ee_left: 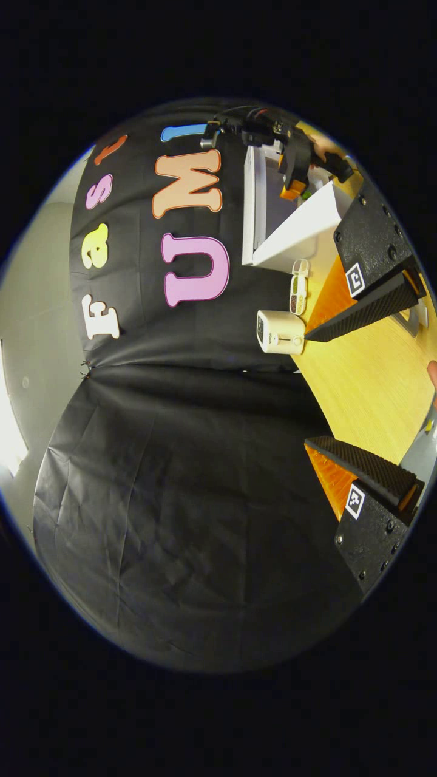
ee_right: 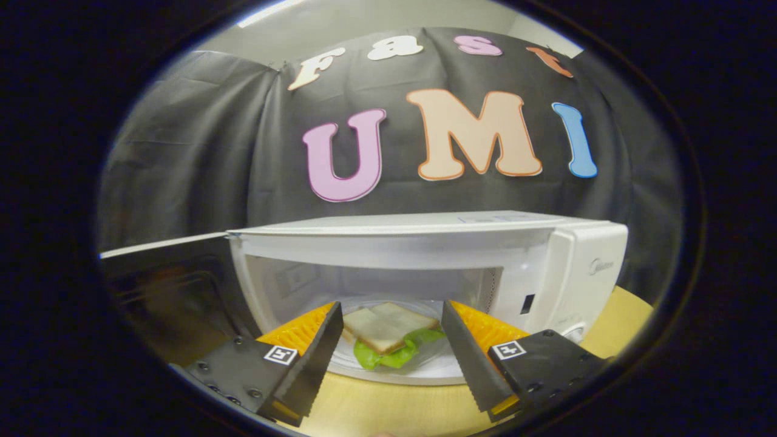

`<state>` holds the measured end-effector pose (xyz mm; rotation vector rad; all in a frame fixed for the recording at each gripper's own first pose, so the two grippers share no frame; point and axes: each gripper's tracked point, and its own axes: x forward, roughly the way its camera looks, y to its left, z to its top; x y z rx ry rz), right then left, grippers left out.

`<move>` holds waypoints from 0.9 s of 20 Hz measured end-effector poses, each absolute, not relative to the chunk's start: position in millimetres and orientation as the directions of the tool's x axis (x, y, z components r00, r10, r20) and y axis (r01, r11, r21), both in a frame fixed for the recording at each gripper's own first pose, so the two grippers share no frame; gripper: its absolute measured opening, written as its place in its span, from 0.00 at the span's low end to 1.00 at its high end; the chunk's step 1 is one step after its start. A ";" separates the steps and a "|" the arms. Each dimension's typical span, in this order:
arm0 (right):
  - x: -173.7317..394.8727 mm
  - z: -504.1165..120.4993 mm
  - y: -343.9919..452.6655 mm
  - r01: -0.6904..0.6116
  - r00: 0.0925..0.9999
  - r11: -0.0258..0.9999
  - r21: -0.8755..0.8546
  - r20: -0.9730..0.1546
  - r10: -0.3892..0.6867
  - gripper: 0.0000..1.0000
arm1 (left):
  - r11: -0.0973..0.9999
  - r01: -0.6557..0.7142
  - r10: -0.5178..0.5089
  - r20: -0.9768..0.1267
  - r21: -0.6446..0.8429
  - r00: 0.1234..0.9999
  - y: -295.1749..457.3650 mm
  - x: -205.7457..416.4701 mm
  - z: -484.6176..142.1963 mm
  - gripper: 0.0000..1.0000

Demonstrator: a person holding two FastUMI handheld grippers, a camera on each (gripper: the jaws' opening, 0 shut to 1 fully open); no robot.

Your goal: Open the microwave oven with the left hand, put the food in, and close the microwave oven.

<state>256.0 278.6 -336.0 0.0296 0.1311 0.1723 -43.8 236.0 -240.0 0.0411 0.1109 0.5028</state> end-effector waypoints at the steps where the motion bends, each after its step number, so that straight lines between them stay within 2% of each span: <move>1: 242.2 -325.6 276.0 -0.195 0.973 0.980 0.027 -0.117 0.197 1.00 | 0.874 -0.481 0.485 -0.097 0.065 0.869 235.4 -43.6 -239.3 0.92; 2: 228.8 -314.6 271.4 -0.212 0.971 0.977 0.007 -0.107 0.212 1.00 | 0.876 -0.479 0.483 -0.096 0.064 0.870 234.1 -43.2 -239.3 0.92; 3: 216.9 -304.4 266.6 -0.226 0.970 0.974 -0.015 -0.099 0.223 0.92 | 0.877 -0.476 0.480 -0.095 0.061 0.872 232.2 -42.9 -238.8 0.95; 6: 182.2 -276.4 253.2 -0.276 0.959 0.960 -0.054 -0.081 0.271 0.92 | 0.881 -0.470 0.474 -0.100 0.058 0.875 227.5 -42.0 -241.3 0.95; 7: 172.9 -269.8 250.4 -0.299 0.952 0.953 -0.056 -0.080 0.294 0.94 | 0.879 -0.473 0.476 -0.100 0.055 0.874 225.5 -41.9 -241.4 0.91; 9: 159.5 -268.4 244.0 -0.348 0.933 0.937 -0.032 -0.113 0.342 0.97 | 0.884 -0.463 0.467 -0.106 0.059 0.878 219.2 -38.2 -243.7 0.89; 10: 155.6 -268.7 237.0 -0.358 0.925 0.934 -0.008 -0.135 0.354 0.97 | 0.889 -0.455 0.458 -0.105 0.057 0.883 213.8 -38.1 -243.2 0.79; 11: 153.0 -266.9 229.7 -0.363 0.921 0.932 0.015 -0.149 0.361 0.97 | 0.892 -0.449 0.452 -0.107 0.053 0.886 211.1 -38.2 -243.3 0.81; 13: 151.5 -258.8 205.2 -0.349 0.925 0.937 0.033 -0.147 0.350 1.00 | 0.901 -0.432 0.433 -0.119 0.035 0.893 202.9 -38.4 -244.0 0.75; 14: 156.3 -253.2 189.7 -0.322 0.937 0.946 0.024 -0.136 0.322 0.96 | 0.902 -0.430 0.431 -0.120 0.036 0.894 200.6 -38.7 -242.8 0.75; 15: 161.6 -245.9 172.9 -0.287 0.951 0.958 0.007 -0.118 0.286 0.96 | 0.902 -0.430 0.432 -0.119 0.046 0.894 198.2 -39.4 -240.4 0.68; 17: 168.4 -229.5 144.2 -0.227 0.971 0.974 -0.005 -0.081 0.226 0.96 | 0.902 -0.426 0.431 -0.110 0.067 0.896 192.3 -39.4 -234.1 0.61; 18: 170.0 -222.6 135.6 -0.210 0.976 0.978 0.001 -0.066 0.210 0.96 | 0.903 -0.423 0.428 -0.103 0.071 0.898 187.6 -39.4 -231.0 0.49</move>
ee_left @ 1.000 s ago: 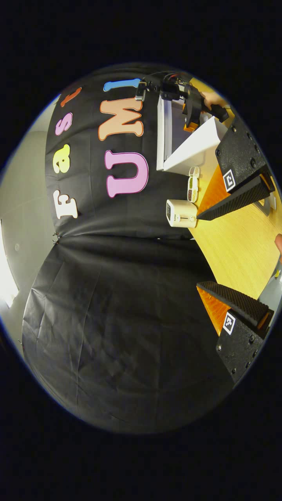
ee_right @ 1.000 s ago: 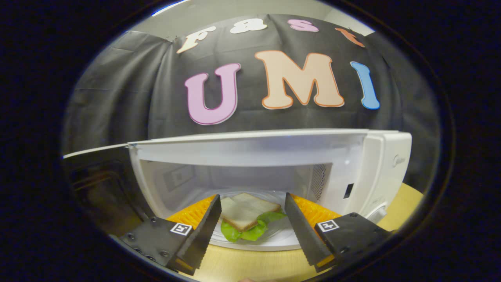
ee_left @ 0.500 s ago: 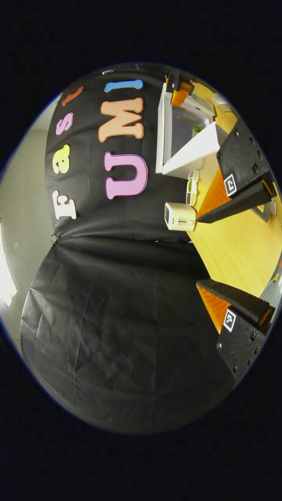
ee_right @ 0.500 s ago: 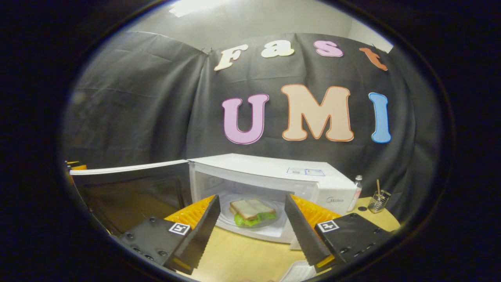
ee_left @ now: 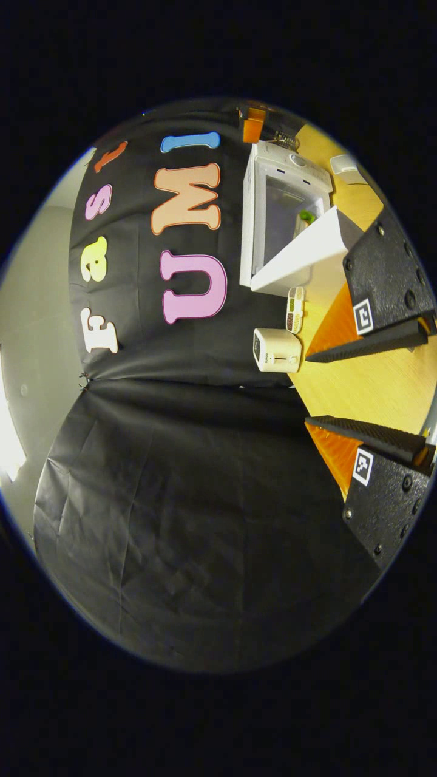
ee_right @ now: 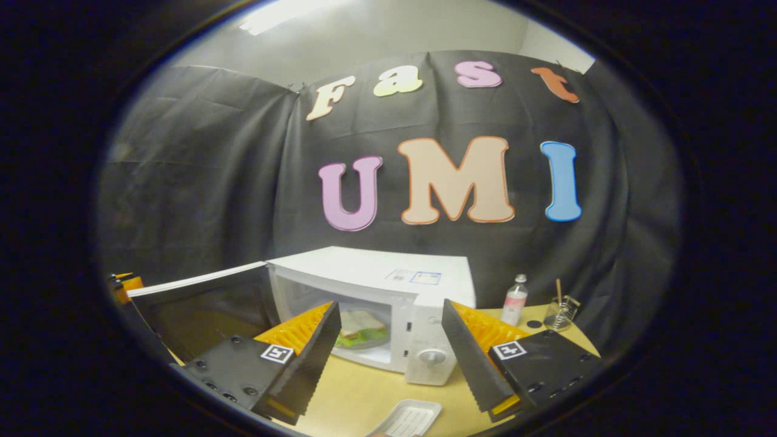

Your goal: Open the microwave oven with the left hand, put the food in, and close the microwave oven.

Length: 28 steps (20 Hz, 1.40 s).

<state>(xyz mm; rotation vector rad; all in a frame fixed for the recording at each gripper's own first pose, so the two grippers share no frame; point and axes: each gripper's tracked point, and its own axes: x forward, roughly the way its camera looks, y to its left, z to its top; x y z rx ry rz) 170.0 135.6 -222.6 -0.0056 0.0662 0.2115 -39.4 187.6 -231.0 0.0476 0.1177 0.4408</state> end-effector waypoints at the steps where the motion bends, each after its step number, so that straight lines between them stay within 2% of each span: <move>1: 172.0 -213.9 127.9 -0.201 0.978 0.979 0.013 -0.050 0.201 0.96 | 0.908 -0.413 0.418 -0.096 0.073 0.903 181.9 -38.2 -227.3 0.37; 3: 178.1 -197.8 109.6 -0.175 0.984 0.984 0.037 -0.022 0.176 1.00 | 0.914 -0.400 0.405 -0.088 0.066 0.910 171.8 -38.0 -224.4 0.29; 4: 179.3 -192.7 100.7 -0.164 0.986 0.986 0.037 -0.006 0.164 1.00 | 0.912 -0.406 0.411 -0.089 0.064 0.907 170.8 -38.8 -224.6 0.18; 6: 178.9 -188.1 88.1 -0.155 0.988 0.988 -0.007 -0.017 0.155 0.96 | 0.904 -0.420 0.426 -0.098 0.075 0.899 169.6 -38.8 -227.6 0.14; 7: 179.0 -183.7 83.5 -0.150 0.989 0.988 -0.034 -0.009 0.150 1.00 | 0.900 -0.427 0.434 -0.107 0.083 0.895 168.6 -39.5 -230.4 0.08; 9: 180.8 -174.1 78.2 -0.142 0.990 0.987 -0.074 0.003 0.143 0.96 | 0.896 -0.434 0.443 -0.135 0.094 0.886 167.2 -40.9 -237.7 0.02; 10: 182.3 -175.7 77.1 -0.145 0.989 0.987 -0.075 -0.004 0.145 1.00 | 0.895 -0.436 0.445 -0.149 0.093 0.883 165.7 -41.1 -242.7 0.01; 12: 185.2 -176.1 77.4 -0.160 0.987 0.985 -0.062 -0.013 0.160 0.96 | 0.894 -0.440 0.448 -0.173 0.086 0.877 163.8 -41.9 -249.2 0.01; 17: 201.1 -188.2 67.9 -0.173 0.984 0.982 -0.078 -0.042 0.170 0.97 | 0.891 -0.442 0.454 -0.182 0.104 0.872 153.0 -41.2 -250.3 0.01; 24: 211.9 -200.8 61.3 -0.202 0.976 0.979 -0.016 -0.079 0.201 0.96 | 0.890 -0.438 0.455 -0.164 0.131 0.875 137.9 -38.9 -246.3 0.01; 25: 211.2 -202.1 62.7 -0.208 0.974 0.978 -0.007 -0.088 0.207 1.00 | 0.894 -0.432 0.447 -0.165 0.124 0.879 132.8 -36.6 -246.2 0.01; 28: 211.2 -198.1 64.6 -0.219 0.973 0.976 0.008 -0.080 0.219 0.97 | 0.903 -0.412 0.429 -0.177 0.126 0.886 119.0 -31.5 -251.0 0.01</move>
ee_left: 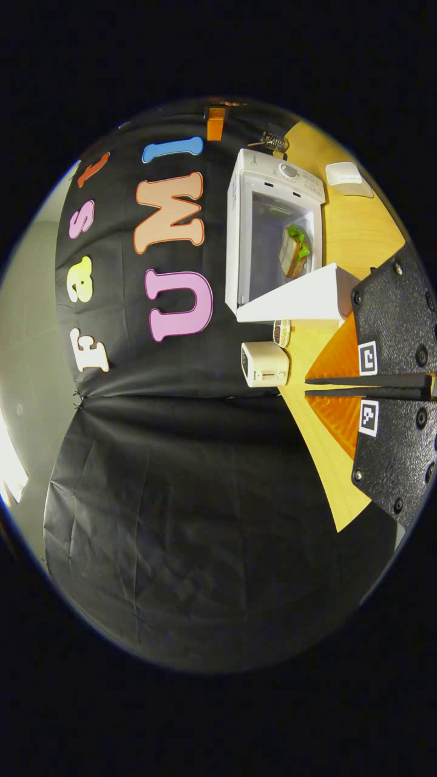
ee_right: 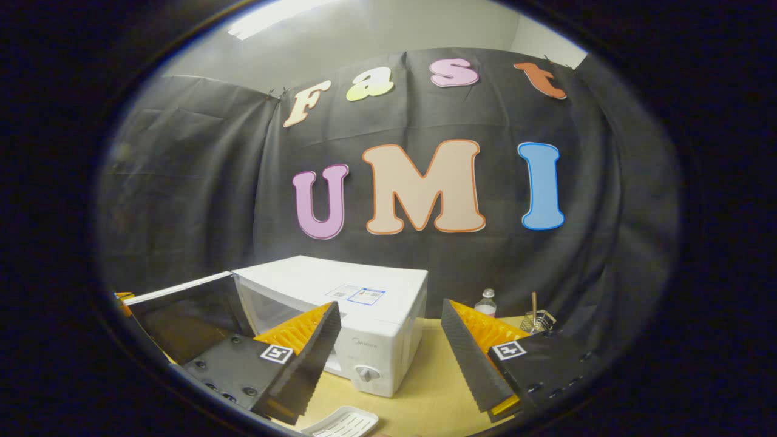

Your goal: Open the microwave oven with the left hand, put the food in, and close the microwave oven.

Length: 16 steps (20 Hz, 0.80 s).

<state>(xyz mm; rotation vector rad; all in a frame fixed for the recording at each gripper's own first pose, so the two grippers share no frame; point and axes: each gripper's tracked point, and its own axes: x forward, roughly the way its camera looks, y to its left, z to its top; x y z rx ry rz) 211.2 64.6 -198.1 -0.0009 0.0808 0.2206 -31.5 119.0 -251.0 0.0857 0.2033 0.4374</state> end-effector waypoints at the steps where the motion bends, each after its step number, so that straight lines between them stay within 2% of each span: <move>1: 210.5 -196.3 63.3 -0.217 0.973 0.976 0.017 -0.078 0.218 1.00 | 0.906 -0.402 0.421 -0.178 0.134 0.889 113.5 -30.1 -251.5 0.01; 2: 209.7 -194.9 63.2 -0.216 0.973 0.976 0.028 -0.074 0.217 0.97 | 0.907 -0.396 0.417 -0.177 0.142 0.892 109.2 -27.4 -250.6 0.01; 5: 208.8 -189.2 53.9 -0.195 0.979 0.980 0.027 -0.059 0.196 1.00 | 0.916 -0.372 0.396 -0.184 0.151 0.900 90.5 -17.5 -254.3 0.01; 6: 208.1 -187.8 51.0 -0.189 0.980 0.982 0.028 -0.053 0.190 0.97 | 0.921 -0.360 0.384 -0.186 0.151 0.904 82.3 -13.7 -255.2 0.01; 9: 205.7 -184.9 44.7 -0.182 0.982 0.983 0.038 -0.045 0.183 0.97 | 0.939 -0.311 0.335 -0.184 0.148 0.924 54.0 -0.4 -256.8 0.01; 16: 208.1 -189.8 23.1 -0.135 0.988 0.990 0.041 -0.072 0.137 0.96 | 0.963 -0.223 0.249 -0.179 0.152 0.952 -10.7 31.0 -264.8 0.01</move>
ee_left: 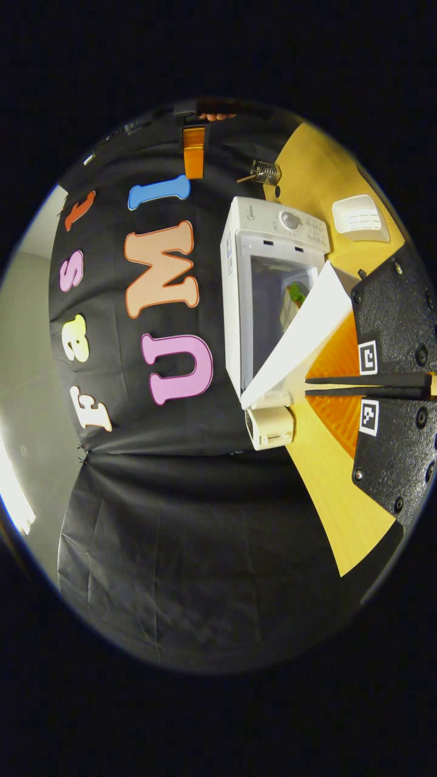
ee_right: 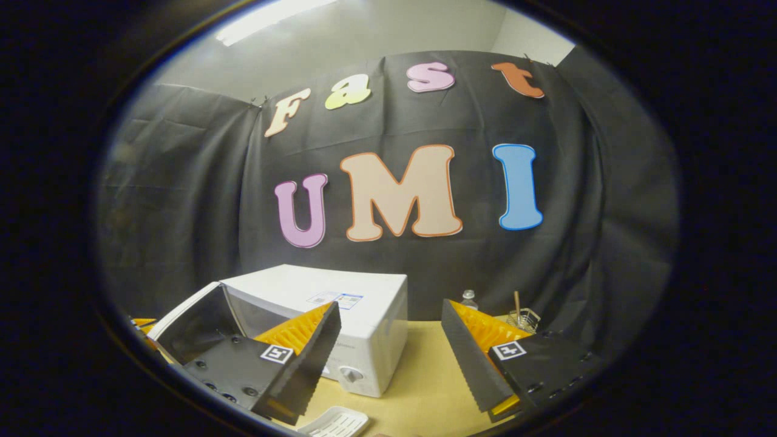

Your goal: Open the microwave oven with the left hand, put the food in, and close the microwave oven.

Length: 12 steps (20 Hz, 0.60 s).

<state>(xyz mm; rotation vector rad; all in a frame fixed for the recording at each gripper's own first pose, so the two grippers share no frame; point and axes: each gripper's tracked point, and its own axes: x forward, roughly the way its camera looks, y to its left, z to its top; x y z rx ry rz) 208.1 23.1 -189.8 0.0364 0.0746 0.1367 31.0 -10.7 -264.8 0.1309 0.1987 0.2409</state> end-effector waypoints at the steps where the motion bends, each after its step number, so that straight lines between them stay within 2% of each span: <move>1: 207.5 -190.4 23.1 -0.141 0.987 0.989 0.050 -0.075 0.144 0.97 | 0.965 -0.217 0.241 -0.180 0.147 0.954 -18.1 36.0 -265.0 0.01; 7: 200.9 -180.7 11.0 -0.138 0.988 0.985 0.104 -0.055 0.145 0.97 | 0.982 -0.170 0.183 -0.185 0.085 0.966 -58.6 63.6 -273.6 0.01; 12: 193.0 -173.9 -0.5 -0.131 0.990 0.985 0.109 -0.036 0.135 0.92 | 0.988 -0.140 0.149 -0.185 0.061 0.971 -85.1 93.8 -279.3 0.01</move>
